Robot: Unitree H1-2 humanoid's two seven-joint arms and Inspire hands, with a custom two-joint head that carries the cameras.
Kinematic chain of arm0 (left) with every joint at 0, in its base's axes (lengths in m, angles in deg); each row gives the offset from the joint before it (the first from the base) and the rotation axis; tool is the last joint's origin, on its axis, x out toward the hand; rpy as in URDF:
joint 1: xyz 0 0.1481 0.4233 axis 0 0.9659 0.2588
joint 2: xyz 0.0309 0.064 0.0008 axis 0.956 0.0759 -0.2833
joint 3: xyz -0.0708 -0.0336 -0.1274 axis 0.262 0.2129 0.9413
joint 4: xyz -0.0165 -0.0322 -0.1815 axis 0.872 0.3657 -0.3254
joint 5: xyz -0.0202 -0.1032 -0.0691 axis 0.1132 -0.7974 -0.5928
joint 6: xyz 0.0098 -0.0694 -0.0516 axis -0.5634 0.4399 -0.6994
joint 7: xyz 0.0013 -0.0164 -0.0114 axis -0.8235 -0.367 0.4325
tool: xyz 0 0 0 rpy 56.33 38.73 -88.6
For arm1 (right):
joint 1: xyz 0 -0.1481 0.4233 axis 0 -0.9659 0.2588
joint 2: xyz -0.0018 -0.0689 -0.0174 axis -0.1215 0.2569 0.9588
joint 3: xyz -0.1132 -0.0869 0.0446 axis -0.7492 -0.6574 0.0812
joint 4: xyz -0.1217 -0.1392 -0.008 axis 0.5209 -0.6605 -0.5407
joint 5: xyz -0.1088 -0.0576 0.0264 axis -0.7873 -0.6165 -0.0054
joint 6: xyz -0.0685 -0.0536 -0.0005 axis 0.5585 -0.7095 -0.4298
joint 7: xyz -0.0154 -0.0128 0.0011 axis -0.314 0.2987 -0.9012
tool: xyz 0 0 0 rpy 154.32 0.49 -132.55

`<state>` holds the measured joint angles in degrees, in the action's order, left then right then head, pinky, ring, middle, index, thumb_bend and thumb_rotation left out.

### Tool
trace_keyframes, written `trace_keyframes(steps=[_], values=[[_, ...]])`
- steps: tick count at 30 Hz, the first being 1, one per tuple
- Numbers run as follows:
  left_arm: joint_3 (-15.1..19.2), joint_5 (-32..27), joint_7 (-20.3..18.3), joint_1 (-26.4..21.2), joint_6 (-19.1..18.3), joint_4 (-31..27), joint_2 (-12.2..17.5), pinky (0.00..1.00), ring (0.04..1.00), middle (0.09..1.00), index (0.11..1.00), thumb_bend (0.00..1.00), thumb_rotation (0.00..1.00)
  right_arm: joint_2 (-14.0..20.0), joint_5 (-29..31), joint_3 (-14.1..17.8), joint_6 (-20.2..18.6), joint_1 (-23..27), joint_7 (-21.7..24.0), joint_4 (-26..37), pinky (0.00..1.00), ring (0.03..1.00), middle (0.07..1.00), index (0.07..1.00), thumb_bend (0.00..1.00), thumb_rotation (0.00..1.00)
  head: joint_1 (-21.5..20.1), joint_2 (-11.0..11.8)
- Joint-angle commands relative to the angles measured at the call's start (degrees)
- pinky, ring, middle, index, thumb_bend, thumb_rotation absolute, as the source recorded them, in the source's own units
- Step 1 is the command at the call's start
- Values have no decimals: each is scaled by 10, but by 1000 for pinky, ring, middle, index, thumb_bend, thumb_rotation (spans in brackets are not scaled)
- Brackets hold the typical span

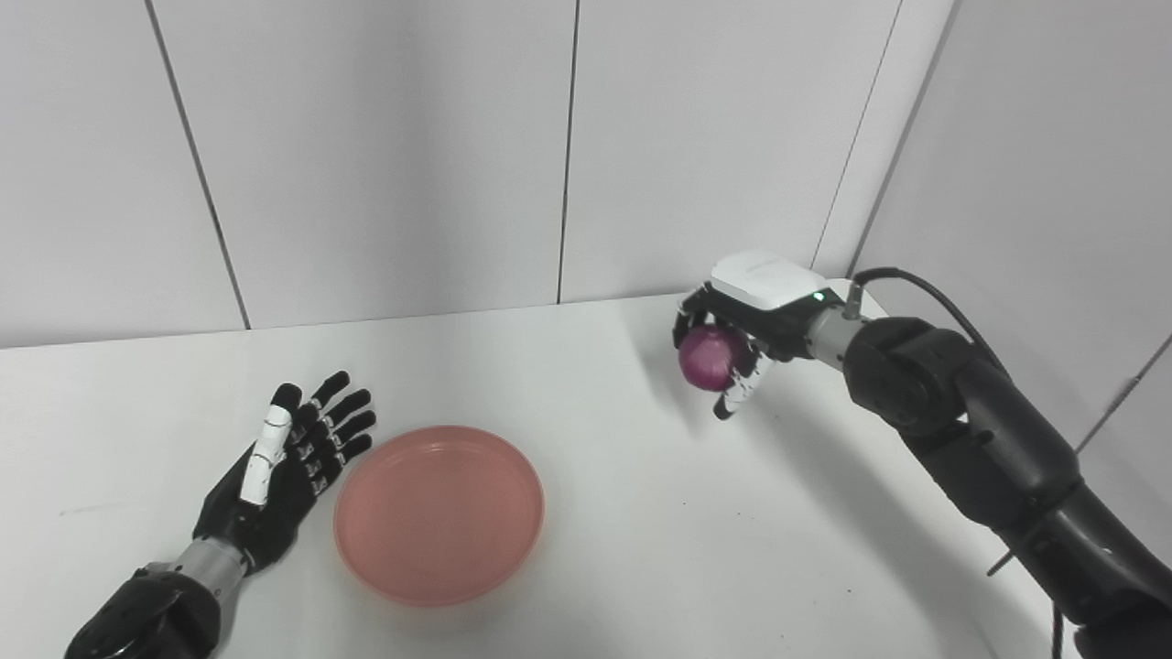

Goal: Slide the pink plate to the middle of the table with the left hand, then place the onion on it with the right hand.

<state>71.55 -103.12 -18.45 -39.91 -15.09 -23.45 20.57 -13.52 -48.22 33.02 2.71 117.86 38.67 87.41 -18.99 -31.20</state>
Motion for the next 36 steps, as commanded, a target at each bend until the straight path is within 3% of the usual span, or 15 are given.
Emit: trace_keyframes(steps=[1, 16, 24, 27, 36], values=[[-14, 24, 18, 27, -28, 32, -12, 930, 927, 932, 959, 759, 914, -2, 13, 14, 29, 36, -20, 20, 405, 407, 510, 532, 515, 0, 7, 0], [-24, 41, 30, 33, -3, 39, -32, 937, 937, 943, 967, 747, 936, -90, 9, -23, 100, 98, -24, 0, 407, 423, 515, 519, 515, 0, 99, 8], [-25, 54, 43, 32, 11, 49, -42, 888, 913, 917, 953, 762, 920, -157, -5, -55, 81, 120, 3, 6, 396, 417, 493, 532, 514, 0, 151, 13], [-29, 59, 46, 35, 18, 52, -46, 880, 905, 911, 949, 774, 909, -184, -12, -73, 93, 127, 1, -10, 392, 417, 501, 528, 515, 0, 167, 12], [-29, 69, 59, 32, 29, 63, -65, 855, 884, 902, 935, 790, 912, -215, -18, -99, 114, 122, -6, -39, 438, 438, 548, 490, 514, 0, 201, 11]])
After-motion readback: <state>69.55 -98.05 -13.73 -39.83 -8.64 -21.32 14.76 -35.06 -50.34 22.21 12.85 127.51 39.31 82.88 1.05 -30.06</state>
